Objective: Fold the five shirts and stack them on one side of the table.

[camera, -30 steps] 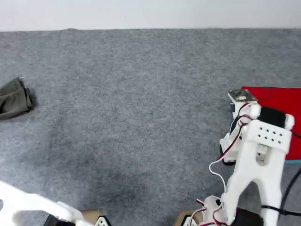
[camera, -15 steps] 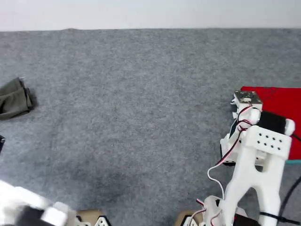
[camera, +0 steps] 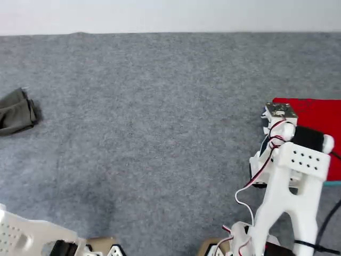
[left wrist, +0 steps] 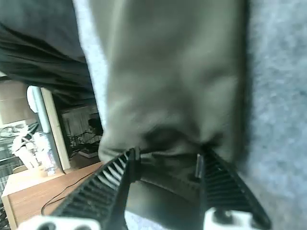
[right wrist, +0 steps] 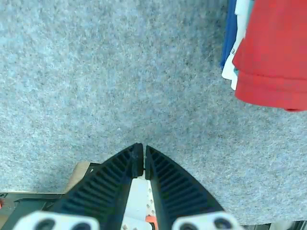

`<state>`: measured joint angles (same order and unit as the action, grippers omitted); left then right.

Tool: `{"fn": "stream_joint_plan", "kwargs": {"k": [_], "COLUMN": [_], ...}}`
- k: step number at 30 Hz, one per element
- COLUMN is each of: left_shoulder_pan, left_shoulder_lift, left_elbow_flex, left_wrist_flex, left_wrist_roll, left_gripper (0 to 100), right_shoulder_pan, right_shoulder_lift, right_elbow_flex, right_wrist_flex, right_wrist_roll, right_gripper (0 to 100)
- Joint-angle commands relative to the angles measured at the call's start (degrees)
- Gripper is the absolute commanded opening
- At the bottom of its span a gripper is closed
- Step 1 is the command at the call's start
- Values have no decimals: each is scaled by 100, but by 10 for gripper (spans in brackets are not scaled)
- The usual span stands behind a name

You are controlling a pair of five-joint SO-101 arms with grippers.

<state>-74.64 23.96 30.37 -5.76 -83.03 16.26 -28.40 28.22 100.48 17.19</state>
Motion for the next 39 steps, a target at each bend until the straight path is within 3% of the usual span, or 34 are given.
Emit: {"fn": "stream_joint_plan", "kwargs": {"k": [1, 3, 6, 9, 14, 17, 19, 23, 27, 39], "left_shoulder_pan": [0, 0, 0, 9, 211, 510, 800, 1732, 2971, 6769], "left_shoulder_lift": [580, 879, 1002, 932, 62, -958, -1776, -3262, -4325, -5284], "left_elbow_flex": [-488, -620, -629, -462, 40, 400, 470, 462, 470, -57], "left_wrist_flex": [-123, -123, -114, -114, -44, 756, 1837, 4018, 5310, 6673], "left_wrist_roll": [-79, -79, -35, 299, 1609, 2532, 3165, 4299, 5257, 7534], "left_gripper": [201, 157, 10, 5, 4, 4, 4, 4, 4, 4], "right_shoulder_pan": [-48, -48, -48, -48, -66, -66, -75, -75, -75, -75], "right_shoulder_lift": [-189, -189, -198, -198, -198, -198, -198, -198, -198, -198], "right_elbow_flex": [-53, -53, -62, -62, -62, -70, -70, -70, -70, -70], "right_wrist_flex": [242, 242, 242, 242, 242, 242, 242, 242, 242, 242], "right_wrist_roll": [-53, -53, -53, -53, -53, -53, -44, -44, -26, -18], "right_gripper": [9, 9, 9, 9, 9, 9, 9, 9, 9, 9]}}
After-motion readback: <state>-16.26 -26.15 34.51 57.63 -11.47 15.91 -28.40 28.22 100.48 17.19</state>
